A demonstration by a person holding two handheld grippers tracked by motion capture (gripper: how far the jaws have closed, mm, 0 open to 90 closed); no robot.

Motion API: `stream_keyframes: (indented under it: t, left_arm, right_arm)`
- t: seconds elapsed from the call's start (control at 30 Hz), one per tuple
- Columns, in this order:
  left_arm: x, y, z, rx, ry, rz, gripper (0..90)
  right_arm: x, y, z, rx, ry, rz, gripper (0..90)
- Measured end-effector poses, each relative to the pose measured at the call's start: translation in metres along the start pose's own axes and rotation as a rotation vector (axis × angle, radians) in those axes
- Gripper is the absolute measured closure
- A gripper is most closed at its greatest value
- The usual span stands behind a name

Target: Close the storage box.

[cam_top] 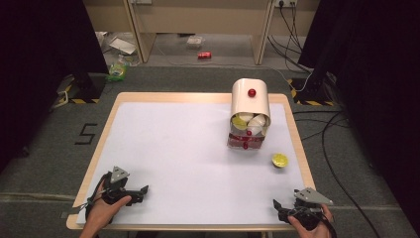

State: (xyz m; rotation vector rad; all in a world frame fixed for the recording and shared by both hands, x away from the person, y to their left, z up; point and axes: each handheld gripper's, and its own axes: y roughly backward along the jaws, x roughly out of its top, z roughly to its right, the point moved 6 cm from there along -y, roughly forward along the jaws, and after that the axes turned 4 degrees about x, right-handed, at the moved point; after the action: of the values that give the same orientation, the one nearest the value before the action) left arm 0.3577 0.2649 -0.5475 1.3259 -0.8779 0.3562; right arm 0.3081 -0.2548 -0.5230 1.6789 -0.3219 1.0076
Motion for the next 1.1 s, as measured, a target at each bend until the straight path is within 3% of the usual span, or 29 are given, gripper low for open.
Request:
stream_keyframes:
  t: [0.73,1.1]
  left_arm:
    - [0.000,0.000,0.000,0.000,0.000,0.000,0.0]
    - [0.000,0.000,0.000,0.001,-0.001,0.000,0.0]
  right_arm:
    - [-0.014,-0.002,-0.004,0.006,0.017,-0.074,15.5]
    - [-0.016,-0.002,-0.004,0.010,0.006,-0.057,15.1]
